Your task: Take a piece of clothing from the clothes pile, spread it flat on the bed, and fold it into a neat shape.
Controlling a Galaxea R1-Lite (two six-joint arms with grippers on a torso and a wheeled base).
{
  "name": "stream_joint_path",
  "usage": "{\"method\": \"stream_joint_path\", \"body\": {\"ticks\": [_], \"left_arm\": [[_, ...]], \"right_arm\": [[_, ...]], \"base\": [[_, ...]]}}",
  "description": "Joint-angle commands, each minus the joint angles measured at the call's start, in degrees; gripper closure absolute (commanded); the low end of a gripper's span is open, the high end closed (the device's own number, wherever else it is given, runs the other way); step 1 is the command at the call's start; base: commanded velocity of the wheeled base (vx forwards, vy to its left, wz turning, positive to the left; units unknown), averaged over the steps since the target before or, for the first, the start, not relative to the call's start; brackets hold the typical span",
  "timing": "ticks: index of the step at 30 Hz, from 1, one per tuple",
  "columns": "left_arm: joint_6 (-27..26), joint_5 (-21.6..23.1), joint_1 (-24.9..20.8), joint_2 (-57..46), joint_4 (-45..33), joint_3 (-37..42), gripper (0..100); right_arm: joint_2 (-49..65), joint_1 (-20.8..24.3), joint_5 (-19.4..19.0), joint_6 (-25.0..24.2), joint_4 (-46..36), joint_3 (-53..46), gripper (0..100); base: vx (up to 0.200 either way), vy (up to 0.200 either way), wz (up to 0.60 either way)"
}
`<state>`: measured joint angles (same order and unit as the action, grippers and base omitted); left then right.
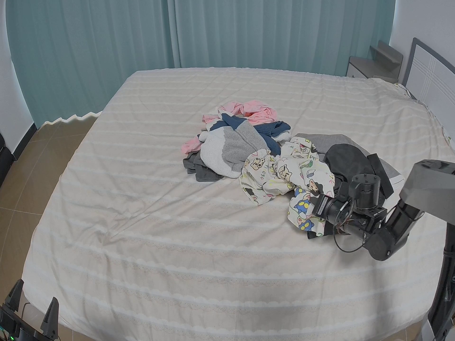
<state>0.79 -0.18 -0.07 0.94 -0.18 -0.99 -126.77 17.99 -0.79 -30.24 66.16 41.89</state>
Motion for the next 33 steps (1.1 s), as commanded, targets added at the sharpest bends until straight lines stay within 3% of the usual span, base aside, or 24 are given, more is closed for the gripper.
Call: {"method": "stream_joint_path", "body": {"ticks": [1,7,13,15,16,18,22,27,31,32,33], "left_arm": [[-0.53,0.09,-0.01,-0.94,0.09,0.9,0],[-2.9,2.12,-0.01,-0.94,0.18,0.9,0],[-4.66,4.05,-0.01,-0.94,0.89,0.37,0],[-2.46,5.54,-0.1,-0.94,2.64,-3.23,0],[3.34,7.3,-0.54,2.49,4.67,-12.99,0],[4.66,9.85,-0.72,6.62,3.96,-16.5,0],[-1.58,20.49,-0.63,13.48,2.47,-15.89,0],[-3.34,25.23,-0.89,14.53,-2.89,-13.69,0],[-3.78,26.2,-0.89,14.35,-3.42,-11.32,0],[-3.78,26.2,-0.89,14.35,-3.42,-11.32,0],[-4.31,26.2,-0.89,13.39,-3.42,-10.44,0]], "right_arm": [[15.5,0.99,-0.26,-0.08,2.75,-10.33,100],[31.67,4.33,-1.93,-0.08,1.69,-17.19,100],[46.97,8.11,-3.78,0.1,-10.0,-16.13,100],[48.46,8.2,-4.83,0.19,-12.63,-15.17,100],[49.95,8.11,-5.62,0.27,-16.76,-13.32,100],[49.95,8.02,-6.24,0.19,-19.75,-11.48,100],[47.58,6.62,-7.73,-0.08,-22.13,-11.04,100],[41.34,3.45,-8.35,-0.25,-21.69,-14.29,100],[39.14,2.31,-9.58,-0.34,-21.69,-16.13,100],[39.14,2.31,-9.58,-0.34,-21.69,-16.13,0],[38.97,1.78,-11.6,-0.69,-21.77,-17.1,0]], "base": [[0.0,0.0,0.0],[0.0,0.0,0.0],[0.0,0.0,0.0],[0.0,0.0,0.0],[0.0,0.0,0.0],[0.0,0.0,0.0],[0.0,0.0,0.0],[0.0,0.0,0.0],[0.0,0.0,0.0],[0.0,0.0,0.0],[0.0,0.0,0.0]]}}
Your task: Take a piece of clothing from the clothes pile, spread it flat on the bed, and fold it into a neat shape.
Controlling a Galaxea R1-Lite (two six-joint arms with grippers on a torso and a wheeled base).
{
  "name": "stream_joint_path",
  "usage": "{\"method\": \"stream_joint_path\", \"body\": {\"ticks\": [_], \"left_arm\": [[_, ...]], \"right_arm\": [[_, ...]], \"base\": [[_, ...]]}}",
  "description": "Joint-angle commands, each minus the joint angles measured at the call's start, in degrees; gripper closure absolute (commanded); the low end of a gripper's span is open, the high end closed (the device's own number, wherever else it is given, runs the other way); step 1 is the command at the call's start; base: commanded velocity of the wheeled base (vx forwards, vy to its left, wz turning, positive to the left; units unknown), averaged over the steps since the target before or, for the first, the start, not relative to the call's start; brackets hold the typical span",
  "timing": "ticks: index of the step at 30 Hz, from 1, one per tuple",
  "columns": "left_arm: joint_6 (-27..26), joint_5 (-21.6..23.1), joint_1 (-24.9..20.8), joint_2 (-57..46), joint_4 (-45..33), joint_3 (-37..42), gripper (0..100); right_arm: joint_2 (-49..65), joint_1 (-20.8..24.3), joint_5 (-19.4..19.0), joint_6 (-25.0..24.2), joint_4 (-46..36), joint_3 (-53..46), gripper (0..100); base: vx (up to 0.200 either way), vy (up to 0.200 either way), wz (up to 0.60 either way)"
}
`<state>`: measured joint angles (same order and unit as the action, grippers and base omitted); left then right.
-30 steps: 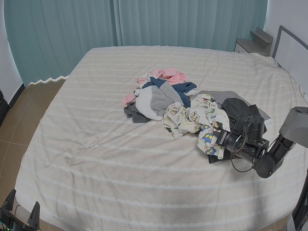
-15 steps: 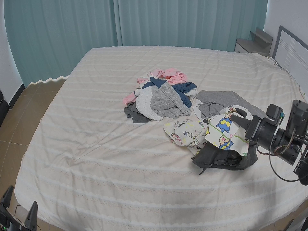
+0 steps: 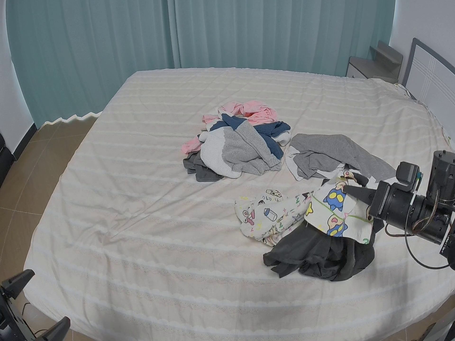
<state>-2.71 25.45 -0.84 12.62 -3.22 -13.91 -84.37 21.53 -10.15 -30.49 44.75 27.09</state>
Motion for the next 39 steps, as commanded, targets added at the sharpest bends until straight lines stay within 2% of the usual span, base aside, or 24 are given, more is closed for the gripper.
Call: {"method": "stream_joint_path", "body": {"ticks": [1,3,6,9,10,12,15,19,26,30,35,39], "left_arm": [[-0.81,0.56,-0.13,1.71,-0.39,2.48,0],[-0.99,0.47,-0.13,-0.31,-0.39,3.36,0],[-0.99,0.47,-0.13,-2.42,-0.56,3.98,0],[-0.99,0.39,-0.13,-3.83,-0.47,4.59,0],[-0.9,0.3,-0.13,-4.79,-0.56,5.38,0],[-0.9,0.3,-0.13,-4.97,-0.56,5.56,0],[-0.9,0.12,-0.13,-6.2,-0.56,6.79,0],[-0.9,0.03,-0.13,-6.9,-0.56,7.32,0],[-0.72,-0.23,0.05,-8.05,-0.56,8.11,0],[-0.72,-1.55,0.23,-8.05,-0.56,7.67,0],[-0.72,-1.64,0.23,-7.96,-0.56,7.93,0],[-0.72,-1.64,0.23,-8.13,-0.56,8.11,0]], "right_arm": [[-3.43,-1.75,-2.24,-0.45,-0.37,-2.3,0],[-3.87,-1.67,-4.96,-3.0,-0.37,-4.59,0],[-6.24,-1.49,-6.81,-5.02,-0.37,-5.99,0],[-8.62,-1.31,-7.16,-7.48,-0.37,-6.08,0],[-10.38,-0.96,-7.77,-10.56,-0.28,-5.91,0],[-10.73,-0.7,-8.13,-11.61,-0.28,-5.82,0],[-11.87,0.44,-10.15,-17.15,-0.28,-5.91,0],[-11.25,1.32,-10.06,-20.49,-0.28,-6.43,0],[-4.13,1.41,-10.24,-21.1,-0.54,-10.48,0],[2.63,3.43,-10.24,-21.02,-1.16,-14.08,0],[6.59,4.4,-10.41,-20.58,-7.13,-14.69,0],[6.41,5.19,-12.52,-18.82,-10.03,-14.87,0]], "base": [[0.0,0.0,0.0],[0.0,0.0,0.0],[0.0,0.0,0.0],[0.0,0.0,0.0],[0.0,0.0,0.0],[0.0,0.0,0.0],[0.0,0.0,0.0],[0.0,0.0,0.0],[0.0,0.0,0.0],[0.0,0.0,0.0],[0.0,0.0,0.0],[0.0,0.0,0.0]]}}
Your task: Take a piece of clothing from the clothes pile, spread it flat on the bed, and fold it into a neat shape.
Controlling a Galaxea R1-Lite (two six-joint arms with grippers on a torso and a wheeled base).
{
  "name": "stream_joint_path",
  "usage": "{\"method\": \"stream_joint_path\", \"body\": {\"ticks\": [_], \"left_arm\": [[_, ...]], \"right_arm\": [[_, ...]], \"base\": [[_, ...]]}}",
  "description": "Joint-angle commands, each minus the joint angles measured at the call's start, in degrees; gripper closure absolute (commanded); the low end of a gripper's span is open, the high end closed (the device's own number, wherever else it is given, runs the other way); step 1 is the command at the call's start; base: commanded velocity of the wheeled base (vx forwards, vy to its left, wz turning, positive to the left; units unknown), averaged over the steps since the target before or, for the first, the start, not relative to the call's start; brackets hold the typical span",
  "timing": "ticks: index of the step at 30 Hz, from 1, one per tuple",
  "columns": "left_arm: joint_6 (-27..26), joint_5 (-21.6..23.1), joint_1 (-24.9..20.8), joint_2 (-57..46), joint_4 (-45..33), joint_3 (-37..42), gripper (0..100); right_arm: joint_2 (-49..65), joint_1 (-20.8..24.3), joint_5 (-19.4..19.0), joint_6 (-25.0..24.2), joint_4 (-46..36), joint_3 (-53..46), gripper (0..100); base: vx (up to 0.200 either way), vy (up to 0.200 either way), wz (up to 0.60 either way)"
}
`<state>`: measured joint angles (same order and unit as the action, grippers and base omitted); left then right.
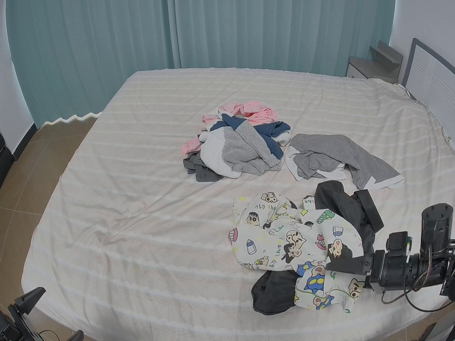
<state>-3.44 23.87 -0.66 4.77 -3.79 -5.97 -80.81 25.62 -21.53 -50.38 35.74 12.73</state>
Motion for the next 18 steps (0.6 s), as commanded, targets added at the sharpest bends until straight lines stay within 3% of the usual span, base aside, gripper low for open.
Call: {"method": "stream_joint_path", "body": {"ticks": [1,5,11,14,18], "left_arm": [[0.01,-0.05,0.04,-0.28,0.01,0.26,0],[0.01,-0.05,0.04,-0.37,0.01,0.52,0],[0.01,-0.05,0.04,-0.55,0.01,1.14,0],[0.01,-0.05,0.04,-0.99,0.01,1.49,0],[0.01,-0.05,0.04,-0.9,0.01,1.67,0]], "right_arm": [[2.5,1.18,-1.94,1.52,-1.03,-0.51,0],[-1.63,1.09,-4.4,2.22,-0.67,0.98,0],[-7.87,1.89,-4.75,2.48,-0.59,4.68,0],[-10.51,5.31,-4.57,2.4,-0.59,6.61,0],[-14.29,6.54,-3.87,2.57,-0.5,8.89,0]], "base": [[0.0,0.0,0.0],[0.0,0.0,0.0],[0.0,0.0,0.0],[0.0,0.0,0.0],[0.0,0.0,0.0]]}}
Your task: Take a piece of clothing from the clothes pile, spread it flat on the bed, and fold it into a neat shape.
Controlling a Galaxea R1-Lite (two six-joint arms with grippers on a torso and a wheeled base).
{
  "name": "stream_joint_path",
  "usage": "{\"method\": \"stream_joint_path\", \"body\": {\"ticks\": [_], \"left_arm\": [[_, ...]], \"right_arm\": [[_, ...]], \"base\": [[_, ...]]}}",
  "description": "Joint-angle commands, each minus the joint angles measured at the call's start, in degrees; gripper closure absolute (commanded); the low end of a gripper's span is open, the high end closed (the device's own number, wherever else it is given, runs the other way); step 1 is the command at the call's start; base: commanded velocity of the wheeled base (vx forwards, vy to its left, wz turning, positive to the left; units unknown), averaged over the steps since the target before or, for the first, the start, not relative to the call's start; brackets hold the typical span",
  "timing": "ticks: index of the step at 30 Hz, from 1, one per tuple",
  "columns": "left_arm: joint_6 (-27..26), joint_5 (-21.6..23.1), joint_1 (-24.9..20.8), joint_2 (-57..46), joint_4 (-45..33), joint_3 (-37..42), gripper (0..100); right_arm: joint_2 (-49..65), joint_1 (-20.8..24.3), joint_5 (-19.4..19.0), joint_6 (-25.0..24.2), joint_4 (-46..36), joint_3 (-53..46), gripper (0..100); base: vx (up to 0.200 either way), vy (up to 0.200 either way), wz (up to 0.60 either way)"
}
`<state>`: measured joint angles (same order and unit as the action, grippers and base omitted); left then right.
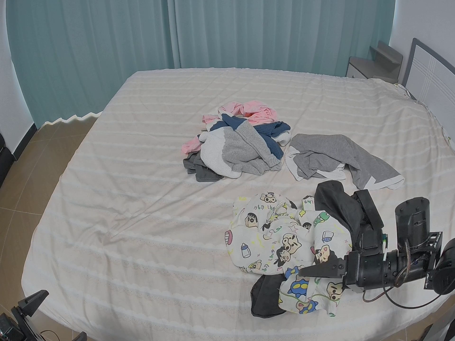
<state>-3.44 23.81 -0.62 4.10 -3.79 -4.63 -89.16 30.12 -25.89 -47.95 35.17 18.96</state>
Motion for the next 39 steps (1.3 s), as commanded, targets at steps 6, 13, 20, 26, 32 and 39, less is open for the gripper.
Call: {"method": "stream_joint_path", "body": {"ticks": [6,13,20,26,32,39], "left_arm": [[0.1,0.01,0.01,-0.67,0.01,0.5,0],[0.1,0.01,0.01,-0.67,0.01,0.5,0],[0.01,0.01,0.01,-0.76,0.01,0.59,0],[0.01,0.01,0.01,-0.76,0.01,0.77,0],[0.1,0.01,0.01,-0.76,0.01,0.68,0],[-0.17,0.27,-0.08,0.91,0.1,-0.29,0]], "right_arm": [[-6.38,1.25,1.55,0.13,-0.19,2.14,0],[-6.81,-1.12,3.74,2.07,-0.19,-2.08,0],[-9.36,-0.59,3.3,3.65,0.25,-2.17,0],[-12.44,2.75,3.48,2.51,0.34,0.82,0],[-15.16,3.71,5.41,1.36,1.74,2.49,100],[-5.58,3.8,5.33,1.36,2.62,0.12,100]], "base": [[0.0,0.0,0.0],[0.0,0.0,0.0],[0.0,0.0,0.0],[0.0,0.0,0.0],[0.0,0.0,0.0],[0.0,0.0,0.0]]}}
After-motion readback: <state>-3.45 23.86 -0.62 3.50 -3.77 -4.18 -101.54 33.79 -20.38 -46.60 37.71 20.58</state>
